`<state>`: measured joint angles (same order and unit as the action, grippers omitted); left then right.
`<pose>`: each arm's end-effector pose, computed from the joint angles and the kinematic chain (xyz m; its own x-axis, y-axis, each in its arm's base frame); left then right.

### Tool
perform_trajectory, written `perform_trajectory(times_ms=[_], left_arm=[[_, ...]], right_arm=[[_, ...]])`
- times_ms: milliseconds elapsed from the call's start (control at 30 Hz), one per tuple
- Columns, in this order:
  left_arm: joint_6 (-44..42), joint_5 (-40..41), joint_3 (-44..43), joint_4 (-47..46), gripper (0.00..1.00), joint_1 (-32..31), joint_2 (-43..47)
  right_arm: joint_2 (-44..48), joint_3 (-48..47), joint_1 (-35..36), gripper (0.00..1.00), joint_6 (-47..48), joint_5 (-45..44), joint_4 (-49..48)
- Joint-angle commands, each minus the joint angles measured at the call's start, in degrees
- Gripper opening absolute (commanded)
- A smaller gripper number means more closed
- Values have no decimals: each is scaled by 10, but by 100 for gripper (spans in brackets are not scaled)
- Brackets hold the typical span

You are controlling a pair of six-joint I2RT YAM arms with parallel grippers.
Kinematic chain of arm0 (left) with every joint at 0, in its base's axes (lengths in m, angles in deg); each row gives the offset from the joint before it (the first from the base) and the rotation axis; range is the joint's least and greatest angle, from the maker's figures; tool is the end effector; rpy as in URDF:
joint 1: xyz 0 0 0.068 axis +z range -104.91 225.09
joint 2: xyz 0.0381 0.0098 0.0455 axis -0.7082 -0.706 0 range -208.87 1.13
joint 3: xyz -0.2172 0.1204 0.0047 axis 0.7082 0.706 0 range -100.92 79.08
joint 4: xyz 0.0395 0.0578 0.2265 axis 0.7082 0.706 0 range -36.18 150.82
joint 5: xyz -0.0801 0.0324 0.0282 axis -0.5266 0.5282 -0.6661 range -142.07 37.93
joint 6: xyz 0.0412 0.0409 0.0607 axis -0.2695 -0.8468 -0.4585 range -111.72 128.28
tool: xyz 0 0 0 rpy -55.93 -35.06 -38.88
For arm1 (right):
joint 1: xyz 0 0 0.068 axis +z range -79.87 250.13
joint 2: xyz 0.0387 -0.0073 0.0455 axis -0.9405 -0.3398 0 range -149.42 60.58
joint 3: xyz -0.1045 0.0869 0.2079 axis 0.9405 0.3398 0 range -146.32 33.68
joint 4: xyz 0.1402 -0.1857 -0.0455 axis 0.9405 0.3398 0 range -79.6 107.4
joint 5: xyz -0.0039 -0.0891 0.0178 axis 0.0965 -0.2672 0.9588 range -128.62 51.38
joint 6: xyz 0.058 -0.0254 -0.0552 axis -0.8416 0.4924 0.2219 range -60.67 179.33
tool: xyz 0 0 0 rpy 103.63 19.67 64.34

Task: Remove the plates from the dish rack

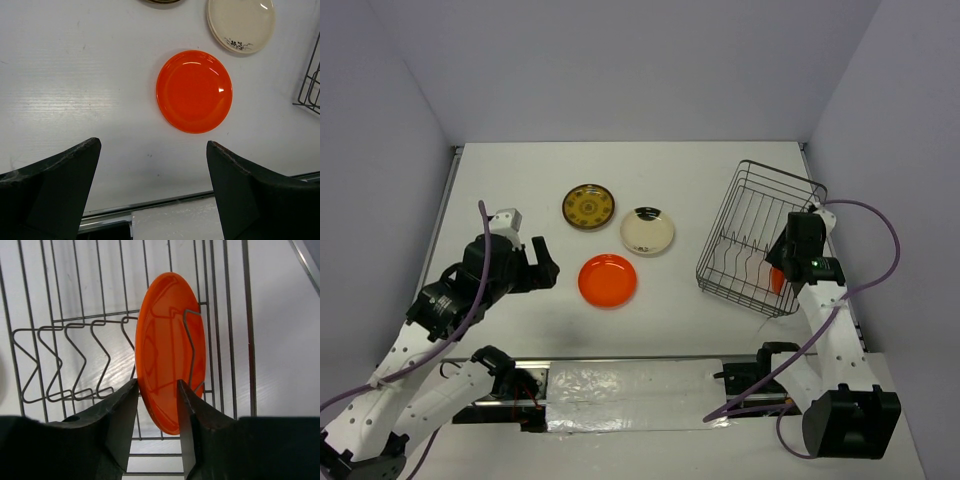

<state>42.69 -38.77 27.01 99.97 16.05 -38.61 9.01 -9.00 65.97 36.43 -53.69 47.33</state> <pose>0.1466 -0.0620 0.2904 -0.5741 -0.3103 -0.7577 -0.0231 0.9312 -0.3639 0.1963 -0.0335 0.2219 -0.5614 0.4176 -0.7144 0.5093 0.8548 0.0994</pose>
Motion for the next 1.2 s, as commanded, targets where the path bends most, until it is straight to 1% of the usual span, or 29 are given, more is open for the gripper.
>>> perform_trajectory(times_ms=[0,133,167,233,267,300,500,600,700,800,1000,1033,1167], left_arm=[[-15,-12,3,-21,99,-1,-7],[-15,-12,4,-22,100,-2,-2],[-14,-10,4,-22,100,-1,-2],[-13,-10,5,-21,100,-2,-1],[-13,-9,4,-21,100,-1,0],[-13,-9,4,-21,99,-1,1],[-14,-11,4,-20,99,-1,-3],[-14,-11,4,-20,99,-1,-2],[-15,-12,4,-21,100,-1,1],[-15,-13,4,-22,100,-1,1],[-17,-20,5,-24,99,-2,-2],[-18,-20,5,-26,99,-2,2],[-15,-19,6,-26,99,-2,12]], right_arm=[[9,-8,-3,43,18,21,-41],[21,-14,-4,36,30,36,-46],[23,-15,-4,31,34,42,-50],[19,-23,-3,29,38,42,-49],[17,-26,-3,22,41,43,-47],[10,-28,-4,20,43,49,-47],[9,-18,-3,20,44,50,-55],[-6,-9,-3,22,44,56,-57],[-13,-4,-4,21,46,63,-62],[12,-4,-3,17,46,75,-65],[67,-35,-3,14,45,87,-53],[79,-36,-3,12,46,89,-57],[91,-56,-2,11,44,106,-67]])
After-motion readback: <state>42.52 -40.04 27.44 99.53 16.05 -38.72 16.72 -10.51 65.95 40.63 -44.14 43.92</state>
